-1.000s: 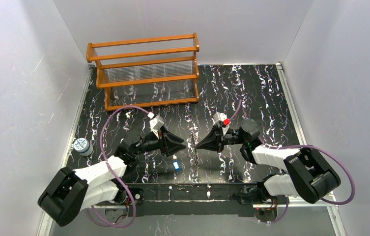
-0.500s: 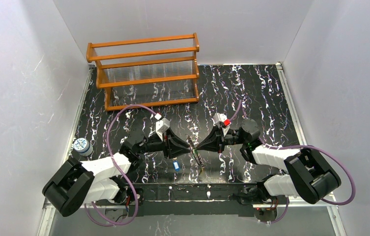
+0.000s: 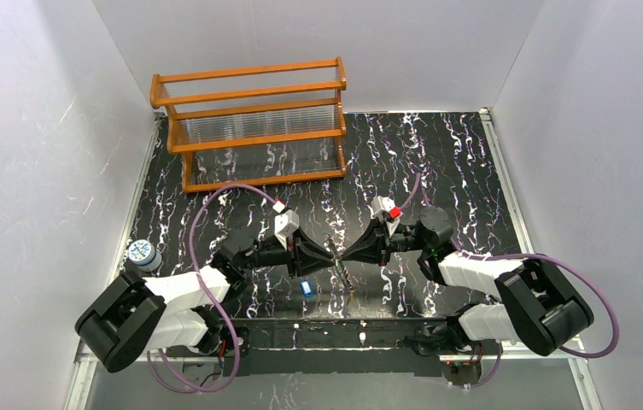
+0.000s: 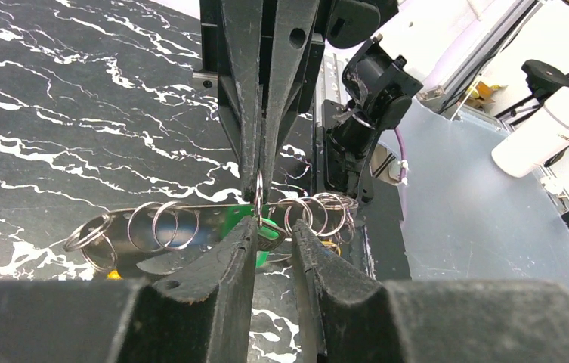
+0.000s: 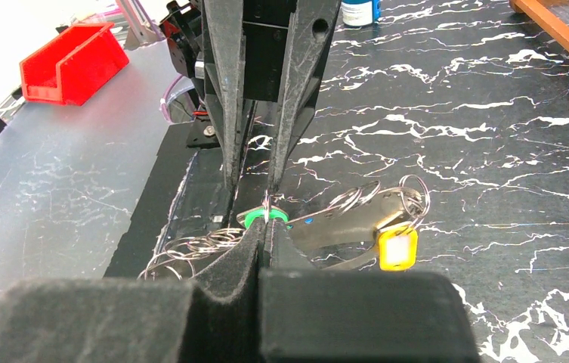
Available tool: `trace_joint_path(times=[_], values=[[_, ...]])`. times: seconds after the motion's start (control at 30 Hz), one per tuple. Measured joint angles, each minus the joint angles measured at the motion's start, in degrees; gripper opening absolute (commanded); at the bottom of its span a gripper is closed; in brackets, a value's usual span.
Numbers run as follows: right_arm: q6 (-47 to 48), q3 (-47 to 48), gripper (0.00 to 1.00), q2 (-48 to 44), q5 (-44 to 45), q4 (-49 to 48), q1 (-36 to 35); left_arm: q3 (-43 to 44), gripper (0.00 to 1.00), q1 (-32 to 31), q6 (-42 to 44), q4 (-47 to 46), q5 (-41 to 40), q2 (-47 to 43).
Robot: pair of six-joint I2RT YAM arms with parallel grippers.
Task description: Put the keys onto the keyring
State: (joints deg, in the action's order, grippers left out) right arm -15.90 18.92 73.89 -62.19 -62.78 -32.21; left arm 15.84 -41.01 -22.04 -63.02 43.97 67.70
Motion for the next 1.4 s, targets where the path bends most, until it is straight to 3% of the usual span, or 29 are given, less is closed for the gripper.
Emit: trace_joint_path(times=[0.23, 0.6, 1.0, 1.4], values=[[-0.09, 0.0, 0.01, -0.04, -0.15, 0.02, 0.0, 0.0, 0.18, -0.87, 0.92, 0.04, -1.03, 1.46], [-0.35, 0.0, 0.01, -0.28, -0.15, 0.02, 0.0, 0.0, 0.0, -1.38, 1.62, 0.04, -3.67, 1.6], [-0.48, 0.0, 0.01, -0.46, -0.13, 0.0, 0.0, -0.2, 0.0, -1.49, 1.46, 0.55, -4.81, 1.9], [-1.51, 0.0, 0.01, -0.46, -0.11, -0.83, 0.0, 3.3, 0.0, -3.19, 8.35, 16.57, -8.74, 0.76]])
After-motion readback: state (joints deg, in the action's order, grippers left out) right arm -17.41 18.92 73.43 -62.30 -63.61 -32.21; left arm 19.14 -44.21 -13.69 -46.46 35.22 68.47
